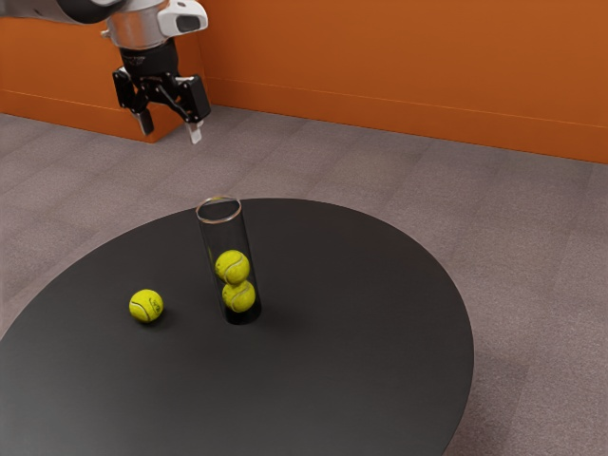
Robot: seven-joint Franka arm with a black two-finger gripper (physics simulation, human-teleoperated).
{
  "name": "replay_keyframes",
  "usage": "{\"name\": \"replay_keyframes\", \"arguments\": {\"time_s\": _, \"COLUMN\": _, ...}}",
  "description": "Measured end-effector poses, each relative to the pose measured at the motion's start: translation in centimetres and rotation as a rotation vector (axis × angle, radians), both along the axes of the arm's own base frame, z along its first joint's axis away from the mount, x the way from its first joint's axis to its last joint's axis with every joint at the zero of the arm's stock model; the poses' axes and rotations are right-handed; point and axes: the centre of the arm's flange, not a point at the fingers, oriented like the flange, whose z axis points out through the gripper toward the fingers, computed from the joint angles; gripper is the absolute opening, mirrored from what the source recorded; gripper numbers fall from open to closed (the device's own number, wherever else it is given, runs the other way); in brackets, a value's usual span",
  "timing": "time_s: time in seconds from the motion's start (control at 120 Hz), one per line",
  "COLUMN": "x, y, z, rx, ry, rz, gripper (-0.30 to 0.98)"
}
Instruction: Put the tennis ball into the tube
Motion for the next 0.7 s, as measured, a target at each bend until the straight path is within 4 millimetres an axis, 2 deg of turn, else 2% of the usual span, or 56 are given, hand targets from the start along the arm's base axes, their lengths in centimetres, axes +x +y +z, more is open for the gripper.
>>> {"name": "replay_keyframes", "arguments": {"time_s": 0.117, "x": -0.3, "y": -0.1, "z": -0.2, "rx": -0.005, "ry": 0.011, "rz": 0.002, "gripper": 0.69}}
{"name": "replay_keyframes", "arguments": {"time_s": 0.167, "x": -1.3, "y": -0.1, "z": -0.1, "rx": -0.009, "ry": 0.014, "rz": 0.001, "gripper": 0.69}}
{"name": "replay_keyframes", "arguments": {"time_s": 0.225, "x": -4.6, "y": -0.1, "z": -0.4, "rx": -0.016, "ry": 0.018, "rz": -0.004, "gripper": 0.69}}
{"name": "replay_keyframes", "arguments": {"time_s": 0.3, "x": -8.2, "y": 1.3, "z": -1.5, "rx": -0.016, "ry": 0.020, "rz": 0.014, "gripper": 0.69}}
{"name": "replay_keyframes", "arguments": {"time_s": 0.375, "x": -10.8, "y": 2.1, "z": -3.9, "rx": -0.006, "ry": 0.035, "rz": 0.027, "gripper": 0.69}}
{"name": "replay_keyframes", "arguments": {"time_s": 0.458, "x": -12.3, "y": 3.5, "z": -7.7, "rx": 0.005, "ry": 0.060, "rz": 0.059, "gripper": 0.69}}
{"name": "replay_keyframes", "arguments": {"time_s": 0.608, "x": -12.6, "y": 5.4, "z": -14.5, "rx": 0.010, "ry": 0.087, "rz": 0.105, "gripper": 0.69}}
{"name": "replay_keyframes", "arguments": {"time_s": 0.7, "x": -12.2, "y": 6.4, "z": -17.2, "rx": 0.005, "ry": 0.093, "rz": 0.127, "gripper": 0.69}}
